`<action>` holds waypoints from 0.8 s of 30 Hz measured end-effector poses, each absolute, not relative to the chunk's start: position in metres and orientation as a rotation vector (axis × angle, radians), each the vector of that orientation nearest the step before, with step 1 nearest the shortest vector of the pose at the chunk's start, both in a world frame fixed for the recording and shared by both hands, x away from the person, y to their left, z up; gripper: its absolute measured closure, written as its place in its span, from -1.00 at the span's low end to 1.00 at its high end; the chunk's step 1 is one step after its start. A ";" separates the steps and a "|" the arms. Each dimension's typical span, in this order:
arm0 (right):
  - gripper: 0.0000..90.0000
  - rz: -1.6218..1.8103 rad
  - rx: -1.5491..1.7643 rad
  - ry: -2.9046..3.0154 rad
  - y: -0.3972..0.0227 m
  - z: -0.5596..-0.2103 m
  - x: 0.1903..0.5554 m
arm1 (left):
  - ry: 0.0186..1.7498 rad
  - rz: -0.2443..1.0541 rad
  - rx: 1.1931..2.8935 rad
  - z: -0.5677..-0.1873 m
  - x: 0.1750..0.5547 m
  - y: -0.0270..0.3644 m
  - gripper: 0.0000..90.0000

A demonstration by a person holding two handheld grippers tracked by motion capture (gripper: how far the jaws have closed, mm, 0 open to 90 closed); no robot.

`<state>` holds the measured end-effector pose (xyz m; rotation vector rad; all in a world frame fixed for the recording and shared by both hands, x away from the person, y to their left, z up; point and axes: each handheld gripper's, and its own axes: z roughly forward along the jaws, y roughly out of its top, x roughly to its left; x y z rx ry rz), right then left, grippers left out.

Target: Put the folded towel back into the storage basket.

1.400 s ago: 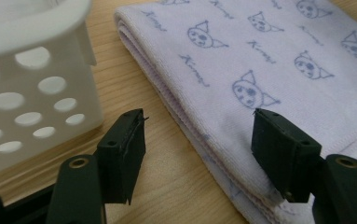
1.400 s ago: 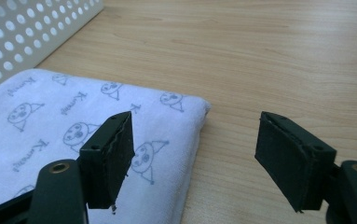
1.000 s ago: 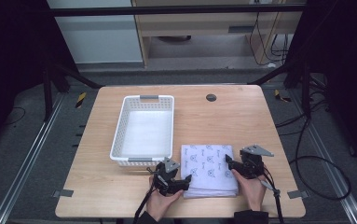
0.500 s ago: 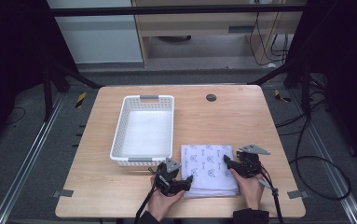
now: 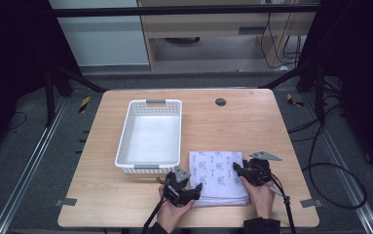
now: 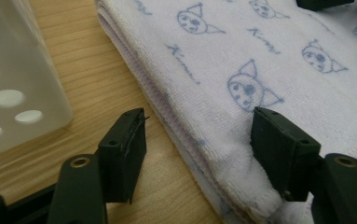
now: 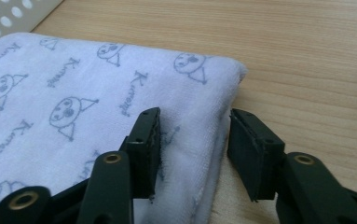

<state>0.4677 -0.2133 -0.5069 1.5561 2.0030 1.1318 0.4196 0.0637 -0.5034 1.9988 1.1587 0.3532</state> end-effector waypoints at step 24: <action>0.75 1.179 1.562 1.984 -0.207 -0.496 0.463 | 1.147 0.270 1.900 -0.502 0.412 0.065 0.66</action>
